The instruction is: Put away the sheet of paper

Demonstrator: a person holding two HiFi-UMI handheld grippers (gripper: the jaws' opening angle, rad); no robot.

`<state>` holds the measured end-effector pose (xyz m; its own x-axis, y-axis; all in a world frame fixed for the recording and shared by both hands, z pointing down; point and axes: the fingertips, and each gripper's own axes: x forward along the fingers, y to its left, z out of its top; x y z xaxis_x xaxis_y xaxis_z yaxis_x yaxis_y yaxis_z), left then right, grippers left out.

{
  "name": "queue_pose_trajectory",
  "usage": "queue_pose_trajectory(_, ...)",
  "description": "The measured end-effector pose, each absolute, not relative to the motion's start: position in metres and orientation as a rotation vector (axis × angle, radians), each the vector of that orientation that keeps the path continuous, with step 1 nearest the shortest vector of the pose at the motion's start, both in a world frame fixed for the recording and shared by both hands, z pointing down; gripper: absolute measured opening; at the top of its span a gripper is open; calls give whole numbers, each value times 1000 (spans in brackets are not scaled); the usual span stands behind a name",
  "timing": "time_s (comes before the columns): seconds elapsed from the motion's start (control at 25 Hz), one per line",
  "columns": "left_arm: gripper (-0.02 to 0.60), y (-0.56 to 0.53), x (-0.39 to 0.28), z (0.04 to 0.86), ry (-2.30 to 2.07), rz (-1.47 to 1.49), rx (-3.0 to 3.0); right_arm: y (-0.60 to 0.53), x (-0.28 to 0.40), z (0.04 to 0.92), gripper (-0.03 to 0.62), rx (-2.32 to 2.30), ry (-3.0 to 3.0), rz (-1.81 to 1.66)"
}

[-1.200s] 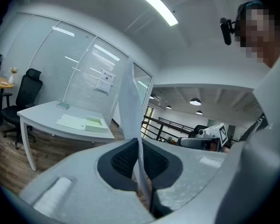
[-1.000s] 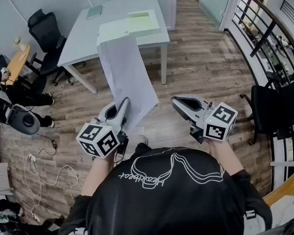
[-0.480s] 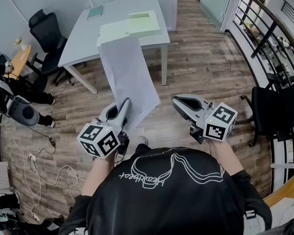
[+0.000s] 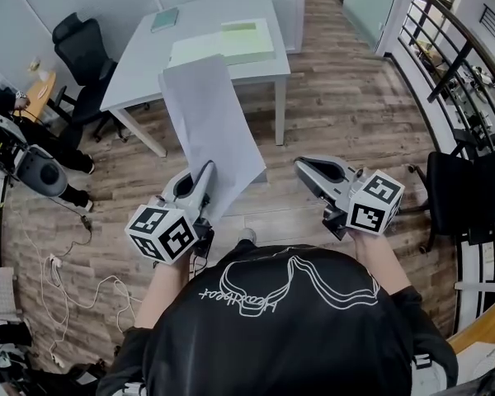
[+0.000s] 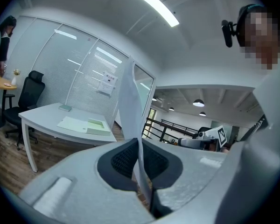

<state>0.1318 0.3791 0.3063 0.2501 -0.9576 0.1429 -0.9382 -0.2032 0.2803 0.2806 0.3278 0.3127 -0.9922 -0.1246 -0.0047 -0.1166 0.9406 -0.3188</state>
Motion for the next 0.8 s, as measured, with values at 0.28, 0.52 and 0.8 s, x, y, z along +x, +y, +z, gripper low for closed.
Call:
queue_pose_trajectory(0.28,11,358,114,312,-1768,-83,2212,301,272,325,9,-210,3050,-531)
queue_pose_trajectory(0.52,9,329,84,326,-1773,-91,2194,269,252,341,9,-239,3040,-568)
queue_pose_trajectory(0.8,9,275,21,340,-1751,-113,2170,210,204,356,9,-313,3037,-649)
